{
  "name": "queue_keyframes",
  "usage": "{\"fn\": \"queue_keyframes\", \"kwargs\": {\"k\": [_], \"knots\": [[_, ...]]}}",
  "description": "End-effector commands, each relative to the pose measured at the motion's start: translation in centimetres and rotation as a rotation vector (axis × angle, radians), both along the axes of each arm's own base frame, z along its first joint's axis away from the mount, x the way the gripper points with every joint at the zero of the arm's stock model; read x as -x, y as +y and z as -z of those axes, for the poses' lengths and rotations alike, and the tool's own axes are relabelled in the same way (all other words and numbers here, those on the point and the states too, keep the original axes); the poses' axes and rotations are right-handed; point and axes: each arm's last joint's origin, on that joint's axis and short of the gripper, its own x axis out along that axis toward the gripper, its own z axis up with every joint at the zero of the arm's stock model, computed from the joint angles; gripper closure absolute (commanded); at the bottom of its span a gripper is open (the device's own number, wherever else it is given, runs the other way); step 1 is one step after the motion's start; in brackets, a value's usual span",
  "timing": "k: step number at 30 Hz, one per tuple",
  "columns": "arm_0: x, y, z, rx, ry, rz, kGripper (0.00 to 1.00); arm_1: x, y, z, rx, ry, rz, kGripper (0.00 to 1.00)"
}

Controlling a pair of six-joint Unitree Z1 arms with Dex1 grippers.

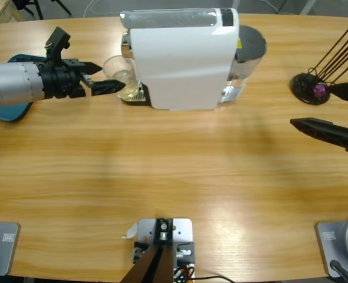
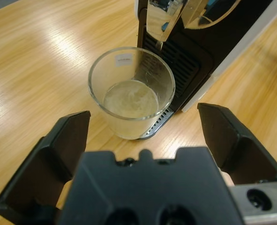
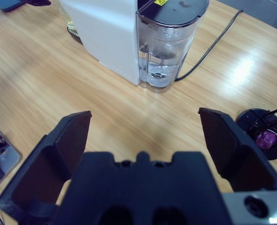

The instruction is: Pour coffee

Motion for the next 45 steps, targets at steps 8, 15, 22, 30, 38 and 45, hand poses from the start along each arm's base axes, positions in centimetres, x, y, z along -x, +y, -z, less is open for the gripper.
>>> {"fn": "queue_keyframes", "kwargs": {"k": [8,15,22,30,38,45], "knots": [[-2.8,-2.3,2.4,-0.021,0.029,0.047,0.0,-0.2,0.0,1.4,0.039,0.048,-0.002,0.0],[-3.8,-3.0,3.2,-0.025,0.041,0.053,0.001,-0.2,0.0,1.4,0.039,0.049,-0.002,0.0],[-4.2,-3.3,3.2,-0.02,0.034,0.054,0.242,-0.3,0.1,1.5,0.041,0.054,-0.004,0.0],[-4.2,-3.3,3.6,-0.028,0.047,0.054,0.409,-0.4,0.2,1.5,0.043,0.055,-0.003,0.0],[-3.1,-2.4,2.5,-0.015,0.035,0.051,0.409,-0.5,0.3,1.6,0.047,0.061,-0.003,0.0],[-2.0,-0.3,0.7,0.006,0.002,0.014,0.409,-0.5,0.3,1.6,0.047,0.062,-0.004,0.0]]}}
